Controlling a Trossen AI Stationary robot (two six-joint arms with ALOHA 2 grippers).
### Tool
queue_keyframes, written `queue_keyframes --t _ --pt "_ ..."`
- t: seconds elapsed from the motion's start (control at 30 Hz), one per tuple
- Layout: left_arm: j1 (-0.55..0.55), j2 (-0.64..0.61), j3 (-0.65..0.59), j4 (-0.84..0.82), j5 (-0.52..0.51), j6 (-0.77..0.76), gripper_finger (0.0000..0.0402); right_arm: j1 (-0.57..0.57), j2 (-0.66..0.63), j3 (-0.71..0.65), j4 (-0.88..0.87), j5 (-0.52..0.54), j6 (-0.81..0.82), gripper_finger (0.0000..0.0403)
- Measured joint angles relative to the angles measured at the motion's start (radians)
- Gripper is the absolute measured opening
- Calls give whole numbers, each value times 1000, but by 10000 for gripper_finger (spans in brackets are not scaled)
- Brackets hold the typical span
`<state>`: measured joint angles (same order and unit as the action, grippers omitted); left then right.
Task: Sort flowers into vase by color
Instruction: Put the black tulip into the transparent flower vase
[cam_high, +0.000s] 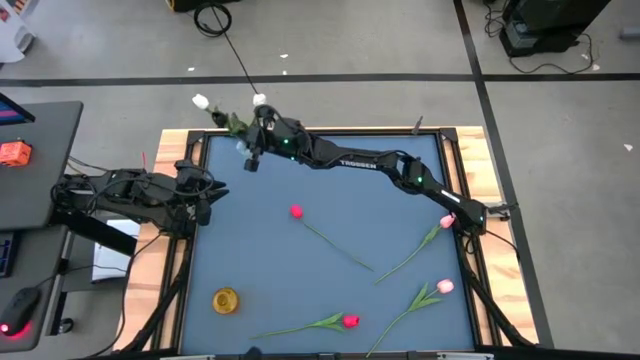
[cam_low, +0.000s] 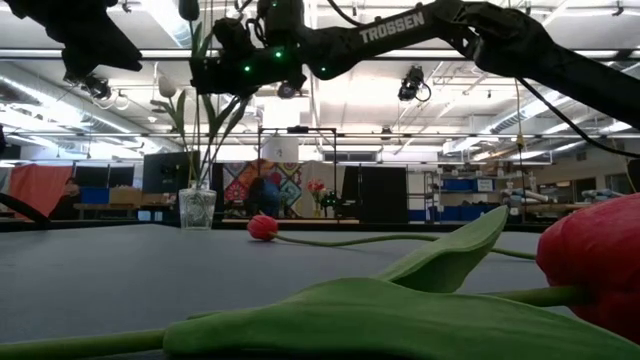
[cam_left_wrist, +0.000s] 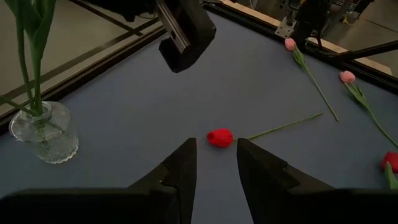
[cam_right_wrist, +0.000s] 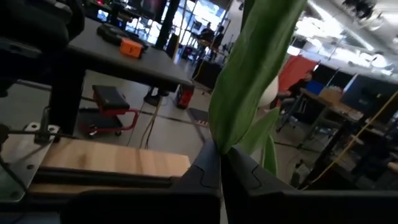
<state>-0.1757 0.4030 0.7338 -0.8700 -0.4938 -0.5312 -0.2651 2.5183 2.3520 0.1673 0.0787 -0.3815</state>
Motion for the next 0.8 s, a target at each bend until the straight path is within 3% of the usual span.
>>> queue_keyframes --t 0.8 --pt "0 0 0 0 0 -6 121 -28 0 -1 17 -65 42 3"
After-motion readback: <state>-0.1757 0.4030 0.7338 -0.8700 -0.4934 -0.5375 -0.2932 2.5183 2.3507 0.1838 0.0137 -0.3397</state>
